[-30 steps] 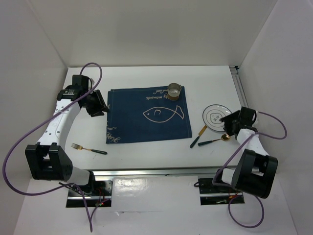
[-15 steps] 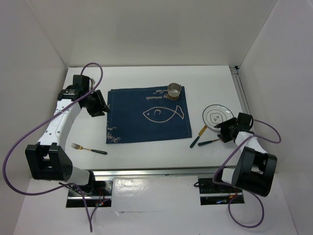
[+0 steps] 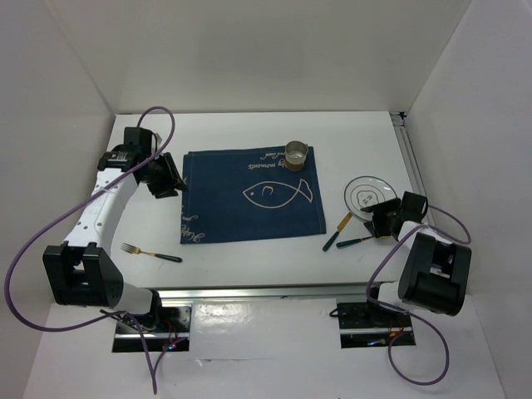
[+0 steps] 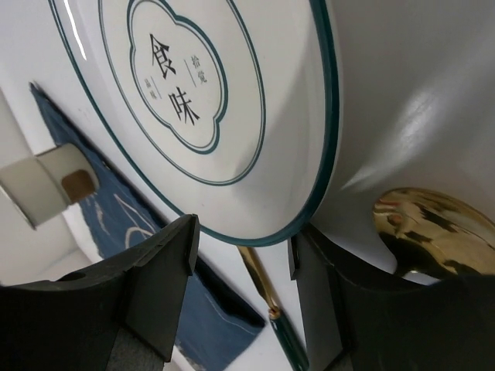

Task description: Set the dinner table for one person

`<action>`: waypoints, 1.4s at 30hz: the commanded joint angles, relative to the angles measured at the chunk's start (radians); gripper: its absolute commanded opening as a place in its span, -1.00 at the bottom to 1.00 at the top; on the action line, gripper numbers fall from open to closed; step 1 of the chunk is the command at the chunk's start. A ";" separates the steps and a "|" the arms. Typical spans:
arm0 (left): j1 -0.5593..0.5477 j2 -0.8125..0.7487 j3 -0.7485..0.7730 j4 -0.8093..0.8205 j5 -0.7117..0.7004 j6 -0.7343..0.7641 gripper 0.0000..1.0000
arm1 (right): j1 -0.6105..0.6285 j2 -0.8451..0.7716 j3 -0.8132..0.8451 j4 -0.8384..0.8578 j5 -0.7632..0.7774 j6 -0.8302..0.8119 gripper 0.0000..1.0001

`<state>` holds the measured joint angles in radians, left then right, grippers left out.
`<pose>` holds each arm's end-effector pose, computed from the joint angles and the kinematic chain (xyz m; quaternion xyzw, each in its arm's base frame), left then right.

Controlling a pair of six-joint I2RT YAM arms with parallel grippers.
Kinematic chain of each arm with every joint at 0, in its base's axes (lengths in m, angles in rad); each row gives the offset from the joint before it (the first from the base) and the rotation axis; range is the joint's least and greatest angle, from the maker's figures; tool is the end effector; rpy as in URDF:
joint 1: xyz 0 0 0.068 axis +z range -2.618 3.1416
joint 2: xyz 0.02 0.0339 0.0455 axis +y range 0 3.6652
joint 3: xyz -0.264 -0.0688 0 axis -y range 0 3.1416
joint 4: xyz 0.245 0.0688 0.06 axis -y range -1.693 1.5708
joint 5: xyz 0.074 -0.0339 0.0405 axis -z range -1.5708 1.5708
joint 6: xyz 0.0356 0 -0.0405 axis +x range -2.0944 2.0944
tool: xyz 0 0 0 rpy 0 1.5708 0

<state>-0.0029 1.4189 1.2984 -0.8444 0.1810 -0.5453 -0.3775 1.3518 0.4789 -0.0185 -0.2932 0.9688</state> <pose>0.2926 -0.0073 0.3150 -0.2287 0.9230 -0.1635 0.2627 0.2213 -0.0767 0.1380 0.5435 0.7596 0.2278 0.2752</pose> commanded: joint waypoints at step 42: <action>-0.003 0.032 0.088 -0.039 -0.060 0.044 0.12 | 0.271 -0.300 0.246 0.046 -0.175 0.029 -1.00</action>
<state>-0.0029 1.4601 1.3556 -0.8700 0.1619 -0.5011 -0.2588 1.0019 0.6380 -0.0387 -0.3317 1.1007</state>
